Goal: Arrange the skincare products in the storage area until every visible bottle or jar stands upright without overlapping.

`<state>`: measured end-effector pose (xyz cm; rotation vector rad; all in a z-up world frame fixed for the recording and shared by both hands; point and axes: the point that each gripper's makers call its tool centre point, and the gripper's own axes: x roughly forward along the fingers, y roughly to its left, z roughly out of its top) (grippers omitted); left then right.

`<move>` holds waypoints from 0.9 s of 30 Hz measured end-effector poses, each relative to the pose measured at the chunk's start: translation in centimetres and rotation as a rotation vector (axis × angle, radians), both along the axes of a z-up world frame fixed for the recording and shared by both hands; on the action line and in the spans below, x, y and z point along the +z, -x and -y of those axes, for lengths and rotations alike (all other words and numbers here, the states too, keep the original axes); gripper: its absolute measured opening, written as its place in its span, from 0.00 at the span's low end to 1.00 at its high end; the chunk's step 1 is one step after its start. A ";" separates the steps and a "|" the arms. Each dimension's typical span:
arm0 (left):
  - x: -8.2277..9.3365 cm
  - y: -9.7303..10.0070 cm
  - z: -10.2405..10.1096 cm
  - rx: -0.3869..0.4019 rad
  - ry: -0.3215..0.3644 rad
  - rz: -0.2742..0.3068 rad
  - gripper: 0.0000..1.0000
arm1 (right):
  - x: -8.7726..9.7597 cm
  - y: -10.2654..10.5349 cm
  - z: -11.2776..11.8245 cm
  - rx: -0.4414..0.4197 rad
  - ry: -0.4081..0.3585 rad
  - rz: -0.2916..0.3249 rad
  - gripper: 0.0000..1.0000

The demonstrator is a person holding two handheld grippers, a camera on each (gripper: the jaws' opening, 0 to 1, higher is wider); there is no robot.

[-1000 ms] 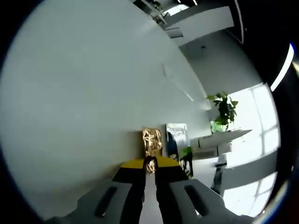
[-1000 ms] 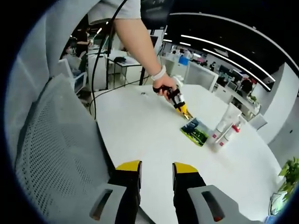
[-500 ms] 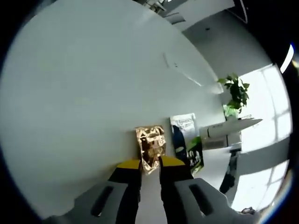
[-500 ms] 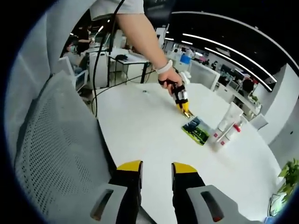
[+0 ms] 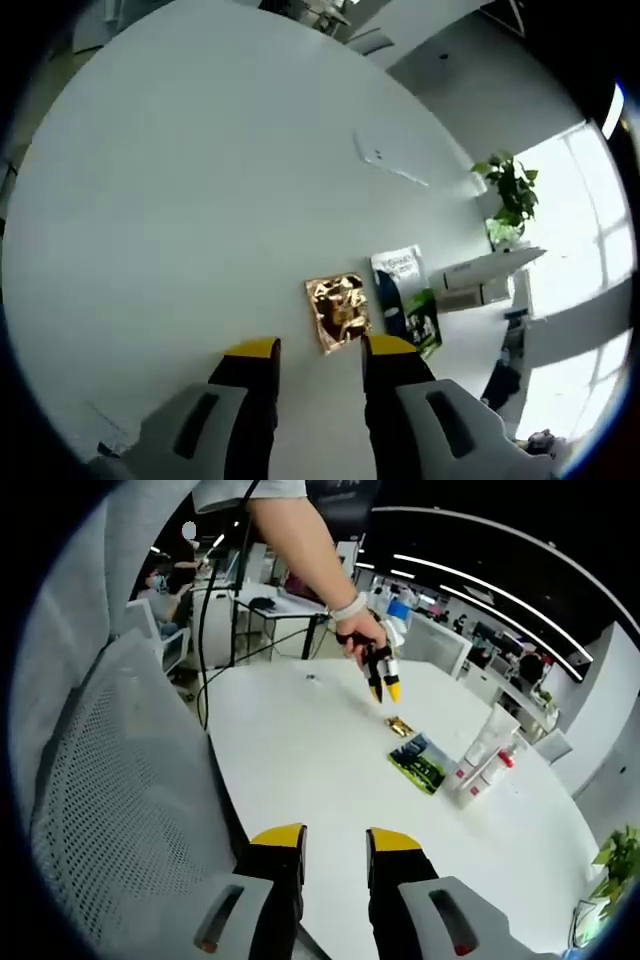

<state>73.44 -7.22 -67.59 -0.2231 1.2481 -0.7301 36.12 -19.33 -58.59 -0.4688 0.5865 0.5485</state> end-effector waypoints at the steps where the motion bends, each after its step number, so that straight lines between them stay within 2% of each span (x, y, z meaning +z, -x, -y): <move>1: 0.1 0.1 -0.9 0.002 -0.012 0.000 0.33 | 0.0 0.0 0.0 0.002 0.001 0.001 0.19; 5: 0.1 0.6 -5.4 -0.001 -0.093 0.039 0.35 | 0.0 0.1 -0.2 0.014 0.005 0.001 0.19; 9: -0.4 2.2 -8.1 -0.045 -0.148 0.074 0.36 | 0.0 0.3 -0.4 0.026 0.007 0.001 0.17; 11: -0.9 2.9 -9.5 -0.132 -0.198 0.125 0.40 | 0.1 0.3 -0.4 0.031 0.009 0.005 0.17; 12: -1.0 3.0 -9.8 -0.151 -0.214 0.136 0.44 | 0.1 0.3 -0.5 0.034 0.008 0.007 0.17; 14: -1.5 3.0 -11.8 -0.322 -0.338 0.261 0.58 | 0.1 0.4 -0.6 0.040 0.010 0.005 0.17; 15: -1.7 3.0 -12.3 -0.377 -0.372 0.299 0.63 | 0.0 0.4 -0.6 0.043 0.012 0.006 0.17; 16: -2.0 3.3 -13.0 -0.466 -0.419 0.338 0.66 | 0.0 0.4 -0.7 0.046 0.014 0.005 0.17; 18: -2.5 4.3 -14.1 -0.589 -0.470 0.336 0.66 | 0.0 0.4 -0.7 0.048 0.014 0.005 0.18; 20: -3.0 4.8 -14.9 -0.646 -0.488 0.327 0.63 | 0.0 0.4 -0.7 0.051 0.015 0.004 0.18; 22: -3.4 4.9 -15.8 -0.641 -0.519 0.317 0.63 | -0.1 0.4 -0.7 0.053 0.017 0.000 0.18; 25: -4.0 4.6 -16.8 -0.596 -0.516 0.287 0.60 | -0.1 0.4 -0.7 0.052 0.015 0.002 0.18; 27: -4.1 4.3 -17.0 -0.588 -0.515 0.294 0.59 | -0.1 0.4 -0.7 0.052 0.016 -0.001 0.19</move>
